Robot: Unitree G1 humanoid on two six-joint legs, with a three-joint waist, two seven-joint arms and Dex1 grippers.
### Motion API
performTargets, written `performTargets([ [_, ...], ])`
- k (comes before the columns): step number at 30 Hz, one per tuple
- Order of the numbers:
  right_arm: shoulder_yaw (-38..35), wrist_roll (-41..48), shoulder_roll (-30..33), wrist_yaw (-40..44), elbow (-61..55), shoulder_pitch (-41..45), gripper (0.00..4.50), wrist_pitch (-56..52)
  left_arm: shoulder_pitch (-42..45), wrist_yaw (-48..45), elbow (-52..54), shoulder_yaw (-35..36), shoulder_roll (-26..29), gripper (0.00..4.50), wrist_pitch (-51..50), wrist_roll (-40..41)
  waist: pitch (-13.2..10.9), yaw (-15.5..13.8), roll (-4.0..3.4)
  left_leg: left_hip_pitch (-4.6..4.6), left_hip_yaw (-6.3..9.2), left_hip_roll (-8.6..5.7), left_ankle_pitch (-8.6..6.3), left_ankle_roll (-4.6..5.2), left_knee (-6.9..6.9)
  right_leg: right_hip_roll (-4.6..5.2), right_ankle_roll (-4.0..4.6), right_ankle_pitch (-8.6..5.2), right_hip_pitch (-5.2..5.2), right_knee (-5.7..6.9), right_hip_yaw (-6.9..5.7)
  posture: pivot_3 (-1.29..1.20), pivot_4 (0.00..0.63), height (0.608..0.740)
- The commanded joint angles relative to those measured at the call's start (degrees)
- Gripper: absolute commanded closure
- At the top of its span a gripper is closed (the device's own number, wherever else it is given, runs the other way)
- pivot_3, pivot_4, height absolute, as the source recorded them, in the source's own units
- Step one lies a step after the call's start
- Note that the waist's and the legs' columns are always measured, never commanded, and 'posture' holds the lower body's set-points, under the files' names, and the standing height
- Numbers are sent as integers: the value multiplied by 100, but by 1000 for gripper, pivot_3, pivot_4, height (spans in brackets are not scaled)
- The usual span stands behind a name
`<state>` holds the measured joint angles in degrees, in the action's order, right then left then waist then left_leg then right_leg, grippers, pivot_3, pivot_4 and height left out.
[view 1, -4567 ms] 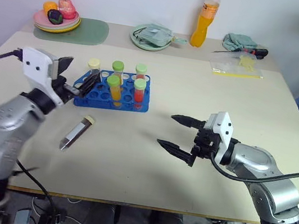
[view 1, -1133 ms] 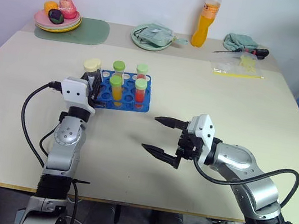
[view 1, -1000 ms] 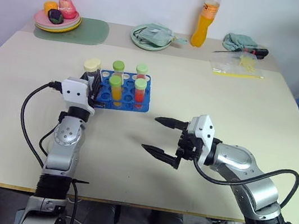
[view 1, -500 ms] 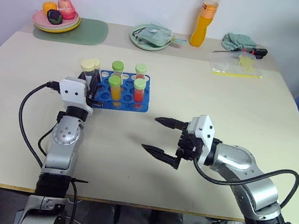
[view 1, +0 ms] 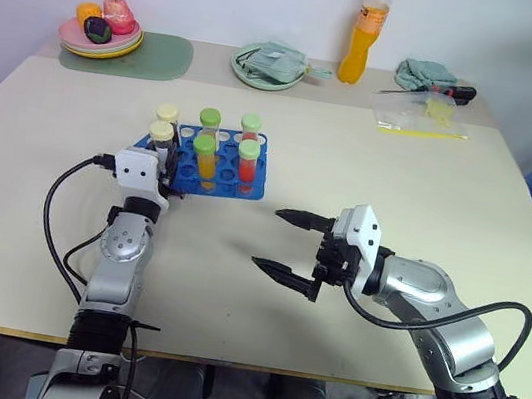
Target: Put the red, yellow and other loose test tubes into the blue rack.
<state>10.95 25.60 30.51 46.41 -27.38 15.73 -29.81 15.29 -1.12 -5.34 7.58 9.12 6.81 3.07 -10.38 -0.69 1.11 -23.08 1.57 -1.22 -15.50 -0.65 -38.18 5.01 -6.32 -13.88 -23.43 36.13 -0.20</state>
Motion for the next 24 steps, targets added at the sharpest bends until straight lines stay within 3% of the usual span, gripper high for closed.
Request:
performTargets([
  [1, -143, 102, 96, 47, -274, -29, 0, 7, -166, -53, 610, 140, 61, 1128, -77, 135, 0, 5, 0, 0, 0, 1, 0, 0, 0, 0, 0, 0, 0, 0, 0, 0, 150, 740],
  [2, -226, 122, 159, 70, -268, -38, 0, -2, -289, -164, 892, 209, 140, 702, -200, 276, 0, 2, 0, -1, 0, 2, 0, 0, 1, 0, 0, 0, -1, 0, 0, 0, 150, 740],
  [5, -680, 276, 422, 88, -205, -99, 0, -105, -734, -580, 1761, 456, 530, 702, -670, 698, -1, 6, 0, -2, 0, 4, 0, 0, 2, 2, 1, 0, -2, -2, 0, 0, 150, 740],
  [9, -1754, 611, 929, 101, 27, -359, 0, -332, -1674, -1742, 2686, 1085, 1666, 702, -1523, 1605, -3, 9, -6, -3, -2, 9, -1, 0, 7, 4, 6, -3, -5, -4, 2, 0, 150, 740],
  [14, -3026, 644, 1556, 219, 604, -891, 0, -325, -2693, -2991, 2545, 1952, 2844, 702, -1866, 2065, -5, -24, -10, -4, -4, 9, -2, 0, 7, 10, 33, -18, -1, -15, 1, 0, 150, 740],
  [18, -3382, 509, 1845, 487, 921, -1372, 0, -59, -2738, -3337, 2263, 2033, 3052, 702, -1967, 2213, -5, -14, -10, -4, -5, 10, -2, 1, 7, 12, 39, -22, 3, -23, 1, 0, 150, 740],
  [24, -3497, 395, 1847, 572, 1135, -1672, 0, 197, -2675, -3288, 2255, 1712, 2827, 702, -1946, 2017, -5, 5, -15, -4, -11, 16, -3, 4, 7, 12, 37, -21, -1, -22, 4, 0, 150, 740],
])
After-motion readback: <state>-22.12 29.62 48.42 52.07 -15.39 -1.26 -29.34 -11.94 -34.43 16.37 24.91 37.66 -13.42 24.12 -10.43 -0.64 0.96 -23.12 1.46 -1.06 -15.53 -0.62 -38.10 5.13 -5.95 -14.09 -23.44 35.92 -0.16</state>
